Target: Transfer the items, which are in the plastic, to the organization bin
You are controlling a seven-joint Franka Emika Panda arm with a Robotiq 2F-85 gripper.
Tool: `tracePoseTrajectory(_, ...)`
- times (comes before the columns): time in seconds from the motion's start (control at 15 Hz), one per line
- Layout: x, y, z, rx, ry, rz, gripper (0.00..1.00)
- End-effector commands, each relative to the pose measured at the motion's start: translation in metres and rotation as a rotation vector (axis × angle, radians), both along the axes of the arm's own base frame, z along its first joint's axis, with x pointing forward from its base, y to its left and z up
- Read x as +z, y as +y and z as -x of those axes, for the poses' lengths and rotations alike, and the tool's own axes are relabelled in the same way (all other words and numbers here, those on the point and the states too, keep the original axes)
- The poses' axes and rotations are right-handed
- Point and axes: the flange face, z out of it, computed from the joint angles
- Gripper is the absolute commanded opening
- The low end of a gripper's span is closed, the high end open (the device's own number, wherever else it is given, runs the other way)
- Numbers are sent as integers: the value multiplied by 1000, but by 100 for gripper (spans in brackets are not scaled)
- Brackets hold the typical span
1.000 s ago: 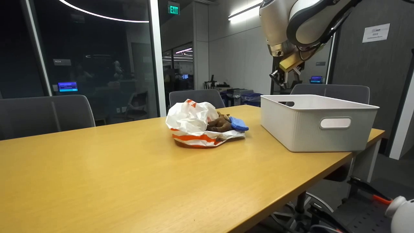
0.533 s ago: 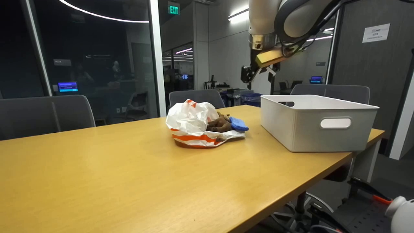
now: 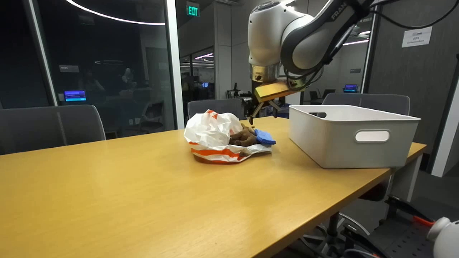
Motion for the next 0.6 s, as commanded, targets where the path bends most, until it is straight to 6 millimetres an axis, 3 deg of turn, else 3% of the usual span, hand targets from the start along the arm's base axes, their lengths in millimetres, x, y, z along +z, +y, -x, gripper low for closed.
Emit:
tracePoseTrajectory(0.0, -25, 6, -38, -33, -46, 31, 100)
tracePoseTrajectory(0.27, -66, 5, -60, -51, -51, 68, 100)
tracePoseTrajectory(0.53, -91, 11, -75, -35, -72, 66, 100)
